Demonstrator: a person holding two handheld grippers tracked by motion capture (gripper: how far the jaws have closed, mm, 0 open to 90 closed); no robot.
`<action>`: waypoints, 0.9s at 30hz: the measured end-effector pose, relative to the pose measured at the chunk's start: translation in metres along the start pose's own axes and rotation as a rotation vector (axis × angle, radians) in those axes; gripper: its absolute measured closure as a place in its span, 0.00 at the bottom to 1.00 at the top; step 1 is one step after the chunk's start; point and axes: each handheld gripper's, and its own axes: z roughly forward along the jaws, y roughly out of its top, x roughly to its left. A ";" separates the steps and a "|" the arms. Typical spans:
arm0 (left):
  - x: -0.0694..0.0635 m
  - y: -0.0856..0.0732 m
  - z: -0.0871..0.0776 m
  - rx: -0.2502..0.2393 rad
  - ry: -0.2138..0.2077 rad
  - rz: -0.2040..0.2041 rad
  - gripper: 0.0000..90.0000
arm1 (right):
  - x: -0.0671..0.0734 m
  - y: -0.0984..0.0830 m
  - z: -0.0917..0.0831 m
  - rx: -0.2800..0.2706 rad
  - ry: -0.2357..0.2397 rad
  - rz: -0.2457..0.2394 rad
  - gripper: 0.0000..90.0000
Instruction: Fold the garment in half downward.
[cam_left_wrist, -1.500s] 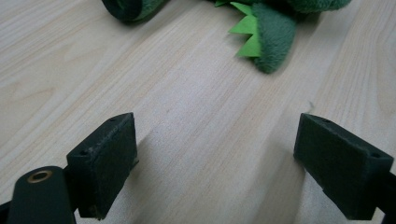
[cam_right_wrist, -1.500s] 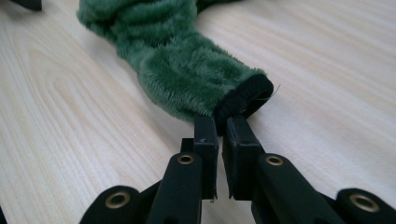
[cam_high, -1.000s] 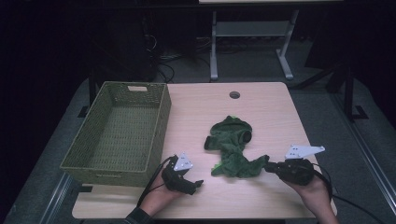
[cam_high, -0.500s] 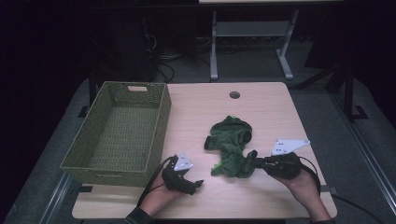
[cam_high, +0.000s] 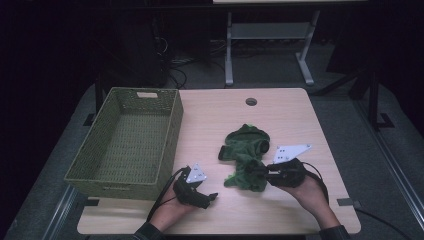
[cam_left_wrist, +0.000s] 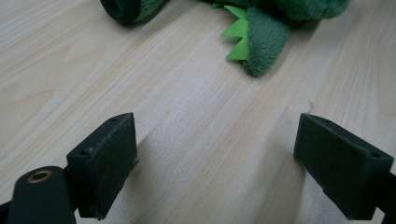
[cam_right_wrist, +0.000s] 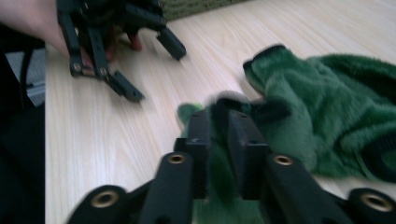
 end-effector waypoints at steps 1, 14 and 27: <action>0.000 0.000 0.000 -0.001 -0.001 0.000 0.14 | 0.000 0.002 0.000 -0.009 -0.002 -0.005 0.86; 0.000 0.000 0.000 0.001 0.001 0.005 0.14 | -0.029 0.007 0.023 -0.005 -0.054 0.101 1.00; 0.000 0.000 0.000 0.002 -0.001 0.001 0.14 | -0.025 -0.004 0.068 0.198 -0.027 0.109 1.00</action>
